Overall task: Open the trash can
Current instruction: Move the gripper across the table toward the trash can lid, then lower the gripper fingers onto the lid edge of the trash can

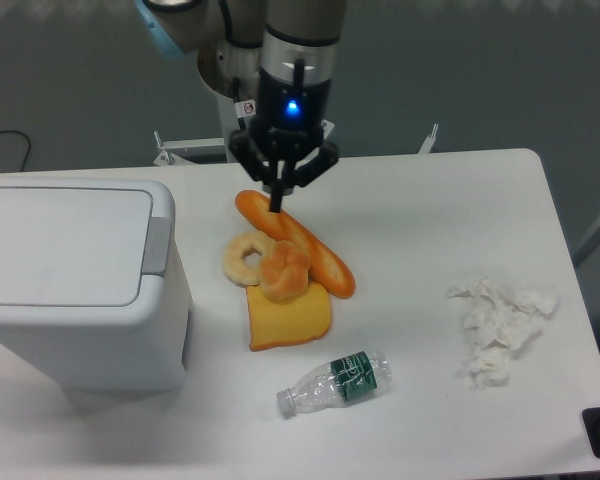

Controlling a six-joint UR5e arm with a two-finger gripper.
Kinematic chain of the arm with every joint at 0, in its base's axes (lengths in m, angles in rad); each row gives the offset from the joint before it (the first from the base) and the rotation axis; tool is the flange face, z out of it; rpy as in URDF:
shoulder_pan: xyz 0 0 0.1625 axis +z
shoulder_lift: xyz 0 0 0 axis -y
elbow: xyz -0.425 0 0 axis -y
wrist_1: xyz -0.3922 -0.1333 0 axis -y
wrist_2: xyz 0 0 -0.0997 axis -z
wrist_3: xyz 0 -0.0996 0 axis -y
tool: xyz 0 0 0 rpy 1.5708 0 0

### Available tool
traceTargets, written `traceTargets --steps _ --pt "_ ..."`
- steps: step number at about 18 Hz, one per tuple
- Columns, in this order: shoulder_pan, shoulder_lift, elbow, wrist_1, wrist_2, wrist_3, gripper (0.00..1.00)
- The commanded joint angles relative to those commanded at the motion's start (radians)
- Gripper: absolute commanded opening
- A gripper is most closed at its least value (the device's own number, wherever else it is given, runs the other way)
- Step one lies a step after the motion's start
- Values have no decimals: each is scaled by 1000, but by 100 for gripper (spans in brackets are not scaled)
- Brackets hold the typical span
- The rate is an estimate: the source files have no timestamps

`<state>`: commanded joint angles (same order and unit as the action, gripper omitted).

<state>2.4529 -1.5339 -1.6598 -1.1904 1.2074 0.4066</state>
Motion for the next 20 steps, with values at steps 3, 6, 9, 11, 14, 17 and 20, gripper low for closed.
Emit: traceTargets --steps 3,6,9,11,14,17,20 --pt "-17 -2 8 28 -32 -38 3" --pt "-55 -12 23 89 -43 -92 3" --pt "-107 -55 67 104 -43 -147 3" --pt "-123 -67 77 109 -42 -154 3" --pt "-152 -77 72 110 -40 -163 3" --pt "-158 -84 69 110 -39 -163 3" --pt "-167 -94 66 110 -37 -164 3"
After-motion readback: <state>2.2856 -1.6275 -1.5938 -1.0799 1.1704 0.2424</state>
